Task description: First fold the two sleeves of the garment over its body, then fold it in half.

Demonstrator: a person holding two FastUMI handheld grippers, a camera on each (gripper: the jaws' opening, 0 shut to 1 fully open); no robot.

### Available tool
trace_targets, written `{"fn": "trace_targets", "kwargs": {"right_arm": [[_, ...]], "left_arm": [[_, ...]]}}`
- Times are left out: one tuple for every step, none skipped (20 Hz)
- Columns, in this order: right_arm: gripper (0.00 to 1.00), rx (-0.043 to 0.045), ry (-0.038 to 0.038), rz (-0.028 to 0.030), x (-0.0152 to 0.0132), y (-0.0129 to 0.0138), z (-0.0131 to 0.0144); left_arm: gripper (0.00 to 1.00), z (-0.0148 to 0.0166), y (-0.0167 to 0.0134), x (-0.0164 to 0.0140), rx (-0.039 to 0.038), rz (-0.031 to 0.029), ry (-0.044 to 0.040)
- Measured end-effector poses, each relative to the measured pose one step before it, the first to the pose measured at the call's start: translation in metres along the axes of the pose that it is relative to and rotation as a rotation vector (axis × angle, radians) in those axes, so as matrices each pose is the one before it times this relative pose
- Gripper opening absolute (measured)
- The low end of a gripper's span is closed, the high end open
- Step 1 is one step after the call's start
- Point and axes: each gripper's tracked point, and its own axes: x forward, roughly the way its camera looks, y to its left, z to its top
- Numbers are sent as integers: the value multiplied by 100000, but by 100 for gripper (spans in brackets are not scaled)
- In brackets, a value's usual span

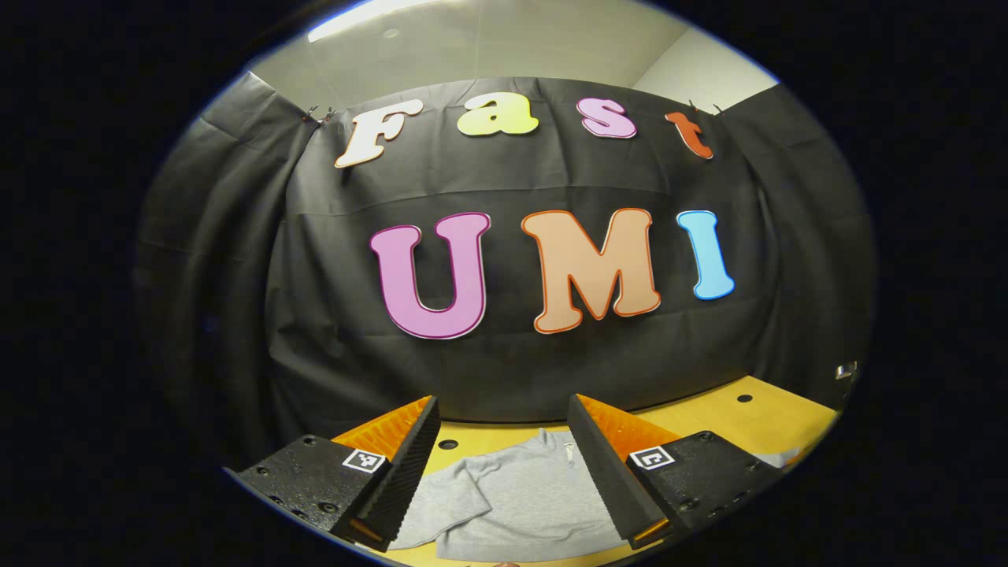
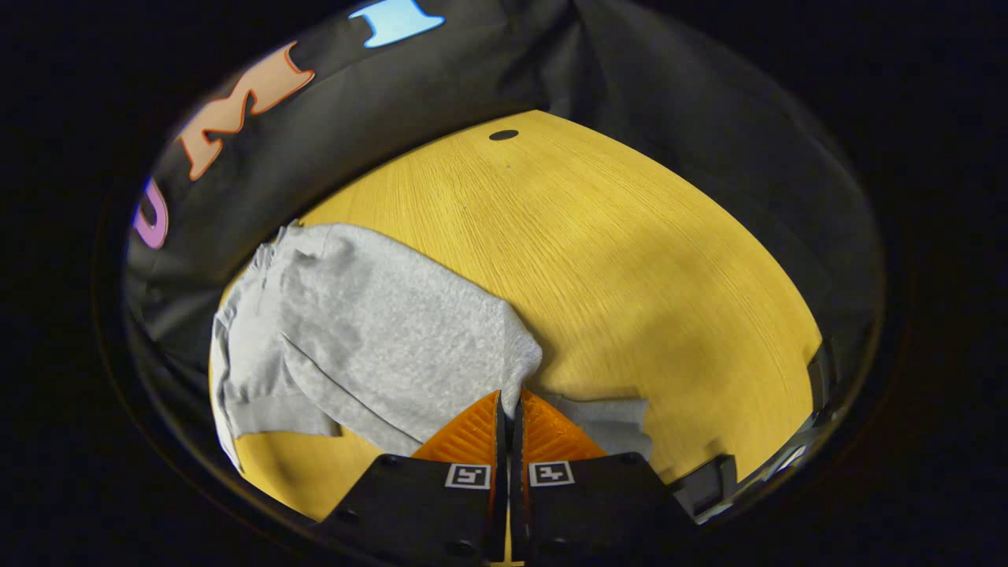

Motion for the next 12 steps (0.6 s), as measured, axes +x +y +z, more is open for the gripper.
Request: {"fn": "trace_targets", "kwargs": {"right_arm": [[4, 1373, -1857, 1474, -476, 625, 511], [4, 1742, -1173, 2292, -545, 1150, 428], [4, 1410, -1130, 2217, -226, 1289, 684], [0, 656, -1273, 1787, -53, 1238, 595], [4, 136, -1580, 1615, -116, 1268, 647], [4, -414, -1042, 2071, -390, 1270, 615], [0, -882, -2947, 1047, -106, 1265, 1063], [4, -1114, -2568, 2767, -128, 1592, 920], [4, -971, -2643, 2794, -31, 1788, 937], [4, -1768, -1831, 2168, 181, 1710, 810], [4, -2405, -740, 1945, 338, 1627, 394], [4, -2075, -342, 2291, 152, 1559, 546]], "left_arm": [[96, 42, 519, 102, -432, 170, -228], [96, 155, 555, 124, -333, 265, -281], [96, -148, 613, 76, -239, 342, -163], [96, 43, 497, 68, -10, 197, -19], [96, -85, 688, -24, 62, 728, 92], [96, 81, 637, 5, -161, 652, 1], [96, -20, 630, -42, -237, 743, -190], [96, -28, 697, -15, 16, 1058, 230], [96, -222, 776, -149, 95, 1296, 468], [96, -5, 761, -55, -121, 1379, 239], [96, -181, 823, -101, -191, 1447, 246], [96, -104, 796, -91, -73, 1579, 400]]}}
